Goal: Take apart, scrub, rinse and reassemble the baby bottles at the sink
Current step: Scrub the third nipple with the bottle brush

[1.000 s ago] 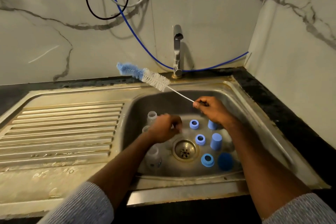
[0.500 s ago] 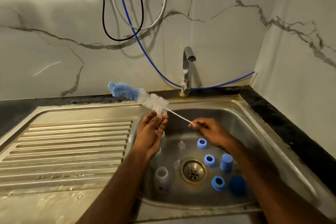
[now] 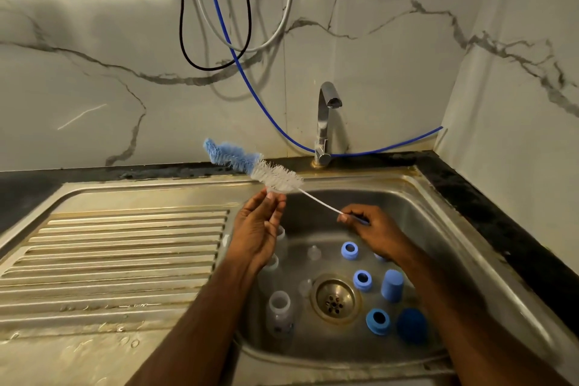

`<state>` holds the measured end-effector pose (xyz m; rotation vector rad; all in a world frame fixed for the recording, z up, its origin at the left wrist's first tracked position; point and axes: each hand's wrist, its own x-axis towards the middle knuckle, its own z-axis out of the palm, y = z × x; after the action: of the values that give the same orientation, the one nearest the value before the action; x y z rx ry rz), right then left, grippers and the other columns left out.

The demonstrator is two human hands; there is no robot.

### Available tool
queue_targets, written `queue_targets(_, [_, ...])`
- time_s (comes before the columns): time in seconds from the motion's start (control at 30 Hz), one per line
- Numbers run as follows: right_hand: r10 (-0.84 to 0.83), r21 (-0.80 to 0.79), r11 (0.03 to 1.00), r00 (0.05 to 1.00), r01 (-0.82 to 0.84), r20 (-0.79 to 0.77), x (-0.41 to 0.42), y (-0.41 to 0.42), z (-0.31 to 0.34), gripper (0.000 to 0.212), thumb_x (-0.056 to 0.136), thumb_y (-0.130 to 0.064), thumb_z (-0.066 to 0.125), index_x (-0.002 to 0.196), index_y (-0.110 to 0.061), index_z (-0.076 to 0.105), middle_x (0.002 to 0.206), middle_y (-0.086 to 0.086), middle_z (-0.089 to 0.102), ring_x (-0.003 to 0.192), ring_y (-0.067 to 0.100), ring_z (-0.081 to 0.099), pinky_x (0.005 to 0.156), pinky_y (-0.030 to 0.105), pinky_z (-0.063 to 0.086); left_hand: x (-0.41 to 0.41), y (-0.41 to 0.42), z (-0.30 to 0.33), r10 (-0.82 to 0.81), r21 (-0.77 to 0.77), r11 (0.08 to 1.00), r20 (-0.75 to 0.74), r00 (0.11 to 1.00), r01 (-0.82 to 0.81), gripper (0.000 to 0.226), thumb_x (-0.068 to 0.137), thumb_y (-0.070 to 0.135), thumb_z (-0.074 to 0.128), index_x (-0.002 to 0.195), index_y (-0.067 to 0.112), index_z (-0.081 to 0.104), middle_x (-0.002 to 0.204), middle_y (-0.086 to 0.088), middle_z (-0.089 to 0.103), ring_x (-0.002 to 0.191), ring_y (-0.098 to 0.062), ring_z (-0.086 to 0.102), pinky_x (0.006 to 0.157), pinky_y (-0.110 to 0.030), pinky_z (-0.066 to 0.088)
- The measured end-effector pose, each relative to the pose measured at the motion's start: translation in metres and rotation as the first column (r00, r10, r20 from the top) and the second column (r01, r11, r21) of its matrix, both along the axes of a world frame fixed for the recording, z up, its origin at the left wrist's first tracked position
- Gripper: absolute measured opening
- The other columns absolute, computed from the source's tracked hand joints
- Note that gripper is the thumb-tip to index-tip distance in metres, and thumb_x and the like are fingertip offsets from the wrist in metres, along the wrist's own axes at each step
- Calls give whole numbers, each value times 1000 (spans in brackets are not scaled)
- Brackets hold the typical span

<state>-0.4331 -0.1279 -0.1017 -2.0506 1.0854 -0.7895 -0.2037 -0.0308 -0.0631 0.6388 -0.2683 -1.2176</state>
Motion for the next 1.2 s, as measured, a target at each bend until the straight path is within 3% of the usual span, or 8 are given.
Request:
queue_targets(0.3, [-4,-131,991,1000,1,-20,9,12,9,16,100,-32,58,102,-26,73,91,-10,71,88,4,65,83,29,54,-3,5,3,-135,94,989,204,970,118,28,101,26,53,99,2,68,75,-10,69,58,-11,63,56,-20,55])
queue_targets(0.43, [-10,-145,989,999,5,-34,5,10,9,16,100,-33,57,101,-27,72,91,-9,71,88,6,66,84,35,55,3,6,3,-71,15,997,106,992,70,14,88,11,63,100,3,67,88,-14,73,76,-16,71,76,-26,61])
queue_targets(0.53, [-41,-125,992,999,36,-33,-2,5,9,15,100,-35,57,99,-30,70,91,-9,70,89,8,66,86,40,55,6,4,1,-41,-54,997,96,995,46,28,79,4,66,108,6,66,103,-16,74,92,-21,72,90,-34,59])
queue_targets(0.7, [-10,-101,995,999,6,-36,11,14,7,15,100,-30,57,97,-25,71,86,-5,70,84,10,65,81,36,54,-8,-1,-7,32,-54,998,346,938,-14,31,80,2,68,110,1,63,96,-14,74,89,-22,72,87,-33,59])
queue_targets(0.87, [-10,-62,998,1000,9,-25,3,8,9,15,100,-28,58,99,-23,72,92,-5,71,90,9,66,87,36,55,4,0,-4,-13,-23,1000,175,984,18,16,95,14,60,101,1,68,87,-14,72,77,-17,69,76,-26,60])
queue_targets(1.0, [20,-69,997,998,-25,-62,3,10,8,14,100,-28,57,97,-25,71,90,-4,71,89,12,66,87,41,55,0,1,-7,-116,51,993,365,924,105,26,100,21,54,100,-2,67,83,-14,69,68,-16,65,65,-23,58])
queue_targets(1.13, [22,-55,998,998,-25,-67,2,8,10,15,101,-27,56,99,-23,71,93,-4,71,91,12,66,90,41,55,5,-1,-6,1,-53,998,352,936,19,23,86,15,67,105,2,70,95,-13,73,84,-20,69,82,-30,58])
queue_targets(1.2, [10,-41,999,997,-13,-81,1,7,10,15,101,-26,56,99,-23,71,93,-5,71,92,11,66,91,42,54,7,1,-7,47,-22,999,472,881,-41,32,86,13,70,115,2,68,107,-13,75,97,-22,72,91,-33,59])
